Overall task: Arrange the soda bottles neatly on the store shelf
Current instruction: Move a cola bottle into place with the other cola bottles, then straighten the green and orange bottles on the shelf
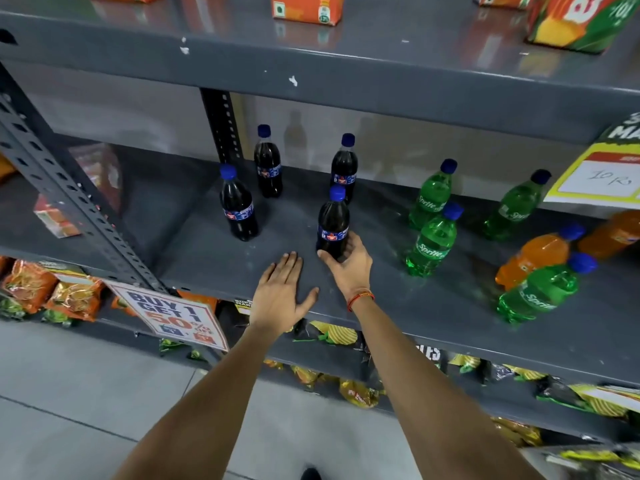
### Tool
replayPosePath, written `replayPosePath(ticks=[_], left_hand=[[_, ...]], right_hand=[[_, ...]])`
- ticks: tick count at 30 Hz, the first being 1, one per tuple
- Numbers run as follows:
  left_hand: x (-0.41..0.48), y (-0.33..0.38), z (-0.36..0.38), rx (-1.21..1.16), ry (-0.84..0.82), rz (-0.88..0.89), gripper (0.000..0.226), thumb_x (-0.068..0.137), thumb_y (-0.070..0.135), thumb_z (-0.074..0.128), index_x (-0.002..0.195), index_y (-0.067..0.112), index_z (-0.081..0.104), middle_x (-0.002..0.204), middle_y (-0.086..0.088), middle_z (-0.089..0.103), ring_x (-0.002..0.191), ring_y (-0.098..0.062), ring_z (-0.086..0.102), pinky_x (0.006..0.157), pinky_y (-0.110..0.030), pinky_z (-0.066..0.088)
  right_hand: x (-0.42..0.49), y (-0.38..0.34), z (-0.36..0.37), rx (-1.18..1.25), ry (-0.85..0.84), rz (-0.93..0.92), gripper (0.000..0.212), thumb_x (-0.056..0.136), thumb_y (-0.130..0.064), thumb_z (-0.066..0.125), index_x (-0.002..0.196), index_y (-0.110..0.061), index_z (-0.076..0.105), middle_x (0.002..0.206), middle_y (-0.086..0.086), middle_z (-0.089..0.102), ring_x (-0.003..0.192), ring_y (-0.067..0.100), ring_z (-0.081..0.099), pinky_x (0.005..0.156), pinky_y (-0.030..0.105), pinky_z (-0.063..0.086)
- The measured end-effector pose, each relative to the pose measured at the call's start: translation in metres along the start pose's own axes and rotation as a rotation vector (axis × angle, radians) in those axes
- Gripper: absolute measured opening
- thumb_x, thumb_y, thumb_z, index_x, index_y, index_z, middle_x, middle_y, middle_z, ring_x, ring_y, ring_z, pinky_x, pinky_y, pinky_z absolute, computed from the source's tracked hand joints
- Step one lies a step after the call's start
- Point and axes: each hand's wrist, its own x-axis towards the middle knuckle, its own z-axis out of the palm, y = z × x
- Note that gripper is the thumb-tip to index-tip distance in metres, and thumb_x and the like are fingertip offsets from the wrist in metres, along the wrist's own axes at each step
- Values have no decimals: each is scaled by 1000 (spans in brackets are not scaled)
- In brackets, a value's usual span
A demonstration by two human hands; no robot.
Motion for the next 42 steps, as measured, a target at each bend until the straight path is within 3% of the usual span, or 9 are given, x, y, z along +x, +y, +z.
replayPosePath(ticks=[5,9,13,18,21,24,30,36,42], left_hand=[[0,0,0,-17,12,-1,71,87,52,39,137,2,38,145,-15,40,137,-25,32,112,-40,23],[0,-1,1,-19,24,-4,71,87,53,38,136,3,39,145,-14,41,137,-23,32,112,-39,23],[1,-2,3,-29,37,0,71,86,54,36,136,2,40,144,-14,42,136,-24,34,112,-39,24],[2,-3,3,-32,28,9,80,83,60,22,138,3,37,146,-14,39,138,-23,30,113,-39,22],[1,3,1,-60,34,-8,81,83,60,22,137,2,37,146,-15,39,138,-24,30,113,-41,20],[-1,20,2,-103,61,-16,68,87,50,34,134,2,42,143,-16,43,137,-25,33,112,-45,22],[7,105,14,-193,65,59,56,90,39,50,131,1,45,141,-17,45,135,-26,35,111,-46,25],[10,213,37,-143,-15,179,66,89,50,45,133,2,42,144,-16,42,137,-23,32,112,-44,25],[7,281,56,-69,-88,178,70,89,55,39,134,2,39,146,-17,38,138,-24,29,112,-44,23]], right_hand=[[4,-2,8,-8,14,-3,58,62,-22,84,111,-11,54,111,14,64,103,24,61,93,41,51],[3,2,6,10,-27,-35,52,68,-20,81,113,-13,56,107,9,67,88,9,60,81,14,50],[4,4,8,7,20,-44,46,68,-18,80,107,-9,59,100,12,69,77,9,60,69,0,44],[3,4,9,6,-1,-36,51,67,-21,82,109,-8,57,105,14,68,96,23,64,87,31,53],[0,2,1,48,-39,-15,57,67,-21,83,115,-8,55,112,11,66,103,19,62,89,23,48],[-13,7,-19,76,0,-2,55,74,-21,77,121,-6,52,121,10,61,112,16,56,93,27,48],[-63,44,-113,-2,212,-58,27,81,-17,70,105,-7,62,101,7,67,88,14,62,69,1,44],[-95,85,-228,-167,344,-74,15,84,-14,65,98,-10,61,91,13,64,83,27,63,69,38,54],[-79,104,-301,-189,454,-5,12,84,-10,63,96,-7,62,93,14,64,83,29,63,67,39,54]])
